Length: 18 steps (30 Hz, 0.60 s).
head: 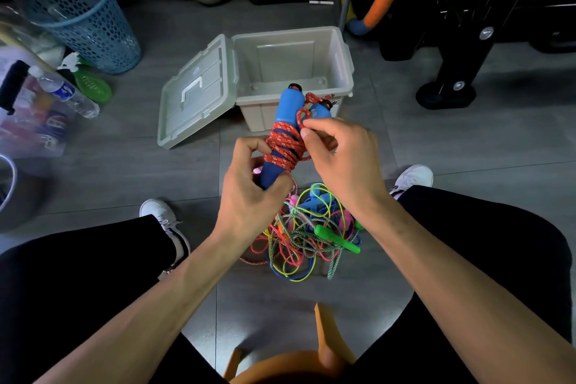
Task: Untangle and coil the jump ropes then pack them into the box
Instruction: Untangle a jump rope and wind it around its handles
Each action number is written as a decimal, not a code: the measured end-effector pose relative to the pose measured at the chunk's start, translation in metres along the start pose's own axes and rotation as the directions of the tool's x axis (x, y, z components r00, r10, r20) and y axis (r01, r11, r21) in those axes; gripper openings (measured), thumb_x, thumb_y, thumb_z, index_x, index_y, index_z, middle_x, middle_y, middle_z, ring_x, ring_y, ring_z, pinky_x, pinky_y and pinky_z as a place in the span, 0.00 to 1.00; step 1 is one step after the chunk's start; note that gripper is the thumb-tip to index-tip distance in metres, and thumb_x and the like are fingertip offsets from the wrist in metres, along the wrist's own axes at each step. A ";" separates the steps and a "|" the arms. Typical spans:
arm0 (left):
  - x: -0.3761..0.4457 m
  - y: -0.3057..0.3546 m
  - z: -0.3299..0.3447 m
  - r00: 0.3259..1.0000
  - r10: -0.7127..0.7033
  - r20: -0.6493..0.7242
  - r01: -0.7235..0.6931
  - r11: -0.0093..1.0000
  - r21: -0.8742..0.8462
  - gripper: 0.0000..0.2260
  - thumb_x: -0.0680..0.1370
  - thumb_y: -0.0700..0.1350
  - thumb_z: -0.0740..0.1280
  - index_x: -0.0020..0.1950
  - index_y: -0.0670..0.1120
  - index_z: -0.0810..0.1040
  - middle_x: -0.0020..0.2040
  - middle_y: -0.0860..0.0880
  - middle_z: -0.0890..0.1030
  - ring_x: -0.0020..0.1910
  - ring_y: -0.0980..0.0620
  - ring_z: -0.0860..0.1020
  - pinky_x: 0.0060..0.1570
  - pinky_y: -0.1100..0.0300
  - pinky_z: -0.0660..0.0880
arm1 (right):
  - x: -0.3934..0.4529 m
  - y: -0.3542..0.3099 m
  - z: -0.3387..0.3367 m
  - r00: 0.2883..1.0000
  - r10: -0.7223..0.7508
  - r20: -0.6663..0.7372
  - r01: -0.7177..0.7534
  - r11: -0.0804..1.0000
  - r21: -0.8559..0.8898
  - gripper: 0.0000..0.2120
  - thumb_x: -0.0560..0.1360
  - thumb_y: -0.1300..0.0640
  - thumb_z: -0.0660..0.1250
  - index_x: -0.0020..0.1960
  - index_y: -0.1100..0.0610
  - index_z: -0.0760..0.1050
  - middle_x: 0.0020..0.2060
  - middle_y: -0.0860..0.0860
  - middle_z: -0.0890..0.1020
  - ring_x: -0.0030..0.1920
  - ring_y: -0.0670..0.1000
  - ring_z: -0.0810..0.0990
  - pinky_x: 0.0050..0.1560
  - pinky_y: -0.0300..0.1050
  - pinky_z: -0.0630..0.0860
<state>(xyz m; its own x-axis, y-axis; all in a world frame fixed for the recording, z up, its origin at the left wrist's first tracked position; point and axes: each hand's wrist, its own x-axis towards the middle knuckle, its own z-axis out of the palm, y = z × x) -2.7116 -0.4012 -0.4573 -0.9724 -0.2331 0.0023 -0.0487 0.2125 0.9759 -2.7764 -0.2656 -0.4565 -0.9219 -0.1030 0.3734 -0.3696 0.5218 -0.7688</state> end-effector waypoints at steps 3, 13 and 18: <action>-0.006 0.001 0.003 0.997 0.070 -0.032 -0.068 0.996 0.050 0.17 0.69 0.31 0.68 0.49 0.49 0.68 0.41 0.48 0.79 0.30 0.52 0.73 0.31 0.64 0.70 | 0.001 -0.003 -0.003 0.999 0.002 0.051 -0.004 0.999 0.037 0.08 0.77 0.58 0.68 0.47 0.61 0.84 0.35 0.51 0.84 0.32 0.46 0.79 0.33 0.39 0.75; -0.008 -0.013 0.001 0.981 0.173 -0.087 -0.153 0.969 0.195 0.22 0.67 0.35 0.69 0.48 0.61 0.68 0.51 0.58 0.79 0.47 0.50 0.79 0.47 0.49 0.77 | 0.000 0.000 -0.002 0.962 0.040 0.270 -0.037 0.999 -0.017 0.20 0.73 0.59 0.71 0.28 0.58 0.65 0.20 0.49 0.61 0.25 0.49 0.61 0.25 0.32 0.57; -0.007 -0.017 0.003 0.975 0.212 -0.072 -0.195 0.963 0.188 0.23 0.66 0.32 0.70 0.48 0.58 0.70 0.54 0.58 0.79 0.51 0.48 0.79 0.50 0.44 0.76 | -0.004 0.009 0.001 0.966 0.074 0.246 -0.064 0.997 -0.046 0.18 0.70 0.64 0.71 0.28 0.59 0.64 0.21 0.50 0.63 0.25 0.49 0.60 0.26 0.34 0.58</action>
<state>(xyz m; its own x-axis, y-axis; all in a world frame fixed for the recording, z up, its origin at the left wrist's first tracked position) -2.7048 -0.4002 -0.4749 -0.9418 -0.2501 0.2246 0.1004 0.4284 0.8980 -2.7762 -0.2619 -0.4651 -0.9467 -0.2693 0.1766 -0.3039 0.5658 -0.7665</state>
